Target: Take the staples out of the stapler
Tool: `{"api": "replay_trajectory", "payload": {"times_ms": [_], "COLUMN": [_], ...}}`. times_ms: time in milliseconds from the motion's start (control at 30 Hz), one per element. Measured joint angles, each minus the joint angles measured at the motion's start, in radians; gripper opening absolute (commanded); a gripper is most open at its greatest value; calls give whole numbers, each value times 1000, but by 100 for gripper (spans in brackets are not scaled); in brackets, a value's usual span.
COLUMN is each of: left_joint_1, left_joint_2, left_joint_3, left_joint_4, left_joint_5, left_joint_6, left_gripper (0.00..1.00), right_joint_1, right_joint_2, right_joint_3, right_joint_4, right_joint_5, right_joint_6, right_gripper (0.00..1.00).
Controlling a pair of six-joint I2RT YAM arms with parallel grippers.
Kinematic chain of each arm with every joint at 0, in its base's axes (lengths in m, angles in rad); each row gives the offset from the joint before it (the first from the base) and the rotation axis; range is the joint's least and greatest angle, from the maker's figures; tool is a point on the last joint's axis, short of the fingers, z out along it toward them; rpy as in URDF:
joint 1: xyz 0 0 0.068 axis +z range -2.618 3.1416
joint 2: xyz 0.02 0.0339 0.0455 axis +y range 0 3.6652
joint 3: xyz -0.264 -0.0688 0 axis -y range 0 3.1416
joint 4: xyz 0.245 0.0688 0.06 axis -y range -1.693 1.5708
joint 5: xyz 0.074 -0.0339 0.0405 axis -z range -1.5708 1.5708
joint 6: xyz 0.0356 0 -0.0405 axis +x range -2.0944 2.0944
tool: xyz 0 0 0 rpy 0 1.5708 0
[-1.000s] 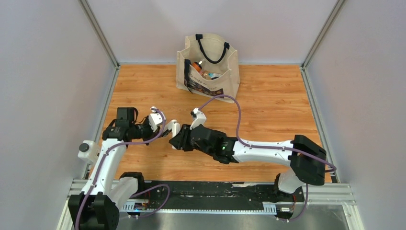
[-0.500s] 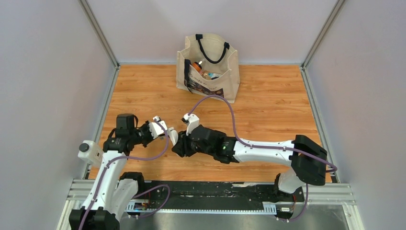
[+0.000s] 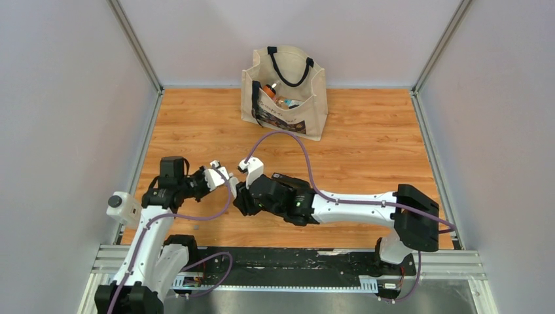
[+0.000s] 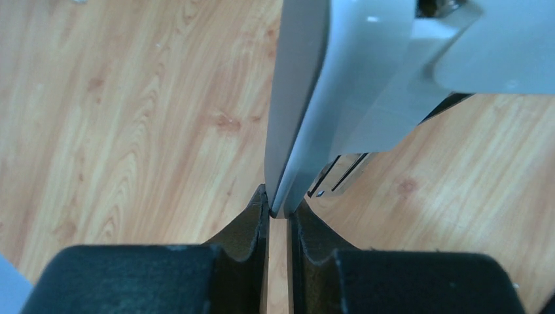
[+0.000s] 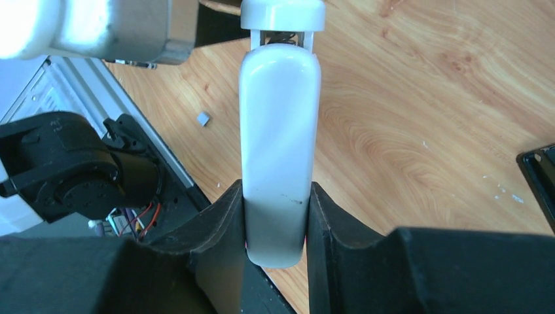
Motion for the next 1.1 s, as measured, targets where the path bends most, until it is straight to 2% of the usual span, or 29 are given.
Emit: {"api": "replay_trajectory", "payload": {"times_ms": [100,233,333,500,567,833,1100], "left_joint_1": [10,18,18,21,27,108,117], "left_joint_2": [72,142,151,152,159,239,197], "left_joint_3": [77,168,225,301,338,470,475], "left_joint_4": [-106,-264,-360,-373,-350,-249,-246], "left_joint_5": [24,93,164,186,181,74,32], "left_joint_6": [5,26,24,-97,-174,-500,-614], "left_gripper": [24,42,47,49,57,57,58], "right_joint_1": [0,-13,-32,-79,-96,-146,-165], "right_joint_2": [24,44,74,130,150,216,505], "right_joint_3": [46,111,156,200,200,224,546], "right_joint_4": [-16,-29,-38,-89,-111,-190,-381], "right_joint_5": [31,36,34,31,30,-8,-92], "right_joint_6": [6,8,6,-8,-14,-42,-82], "right_gripper": [0,0,0,0,0,0,0]}}
